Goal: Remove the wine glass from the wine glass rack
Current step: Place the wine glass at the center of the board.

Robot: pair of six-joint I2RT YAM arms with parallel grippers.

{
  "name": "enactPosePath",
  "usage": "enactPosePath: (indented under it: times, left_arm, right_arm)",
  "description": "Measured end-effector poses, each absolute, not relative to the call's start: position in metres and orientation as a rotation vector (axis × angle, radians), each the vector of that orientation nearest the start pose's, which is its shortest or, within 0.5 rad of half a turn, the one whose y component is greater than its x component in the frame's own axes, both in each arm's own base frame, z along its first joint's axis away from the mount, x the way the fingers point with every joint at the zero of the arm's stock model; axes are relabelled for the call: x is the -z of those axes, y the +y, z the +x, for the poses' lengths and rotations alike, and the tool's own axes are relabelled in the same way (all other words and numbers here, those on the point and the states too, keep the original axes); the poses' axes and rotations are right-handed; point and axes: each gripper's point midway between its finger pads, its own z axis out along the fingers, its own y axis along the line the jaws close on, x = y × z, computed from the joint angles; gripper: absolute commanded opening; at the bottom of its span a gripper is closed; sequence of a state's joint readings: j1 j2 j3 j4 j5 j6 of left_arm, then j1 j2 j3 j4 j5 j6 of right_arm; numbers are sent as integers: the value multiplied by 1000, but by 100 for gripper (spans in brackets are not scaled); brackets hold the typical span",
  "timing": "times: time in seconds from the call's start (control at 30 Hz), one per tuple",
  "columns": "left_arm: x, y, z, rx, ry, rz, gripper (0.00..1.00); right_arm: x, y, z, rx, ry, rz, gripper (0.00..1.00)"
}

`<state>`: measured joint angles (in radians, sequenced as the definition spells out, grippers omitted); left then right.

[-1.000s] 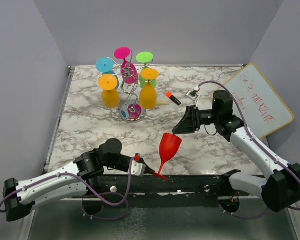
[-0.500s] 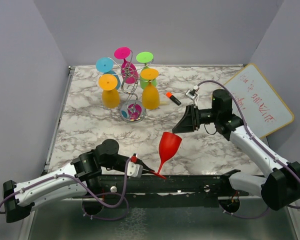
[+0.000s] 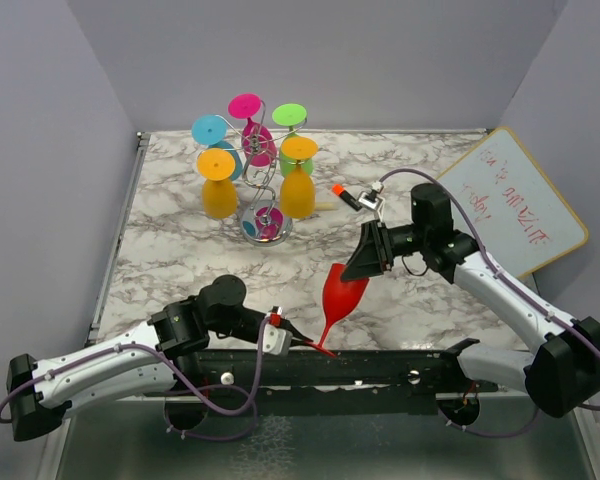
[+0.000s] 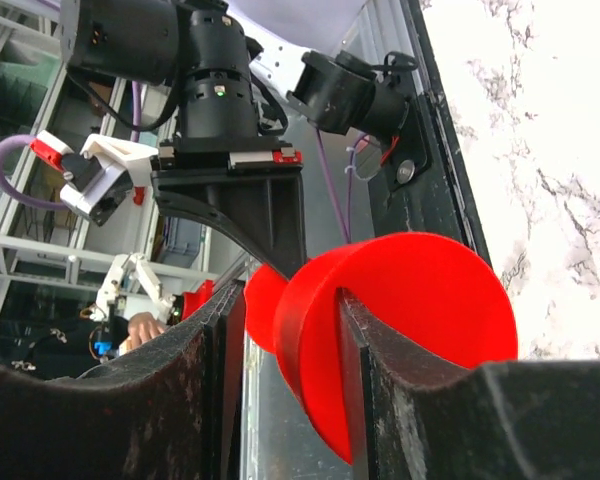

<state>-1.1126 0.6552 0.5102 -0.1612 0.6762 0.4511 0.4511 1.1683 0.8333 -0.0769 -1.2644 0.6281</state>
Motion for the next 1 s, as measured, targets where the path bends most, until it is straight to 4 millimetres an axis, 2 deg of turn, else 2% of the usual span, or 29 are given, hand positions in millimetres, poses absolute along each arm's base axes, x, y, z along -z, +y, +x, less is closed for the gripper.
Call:
enactPosePath:
  times: [0.1, 0.27, 0.67, 0.77, 0.87, 1.0]
  left_arm:
    - [-200, -276, 29, 1077, 981, 1667, 0]
    - [-208, -274, 28, 1073, 954, 1649, 0]
    - [-203, -274, 29, 1072, 975, 1658, 0]
    - [-203, -274, 31, 1063, 975, 1656, 0]
    - [-203, -274, 31, 1062, 974, 1656, 16]
    - [-203, -274, 31, 1062, 987, 1651, 28]
  right_arm:
    - [-258, 266, 146, -1905, 2058, -763, 45]
    - [-260, 265, 144, -1924, 2055, -773, 34]
    - [-274, 262, 132, -2002, 2019, -833, 2]
    - [-278, 261, 129, -2007, 2005, -846, 0]
    - [-280, 261, 129, -2005, 1997, -851, 1]
    - [-280, 261, 129, -1999, 1988, -857, 1]
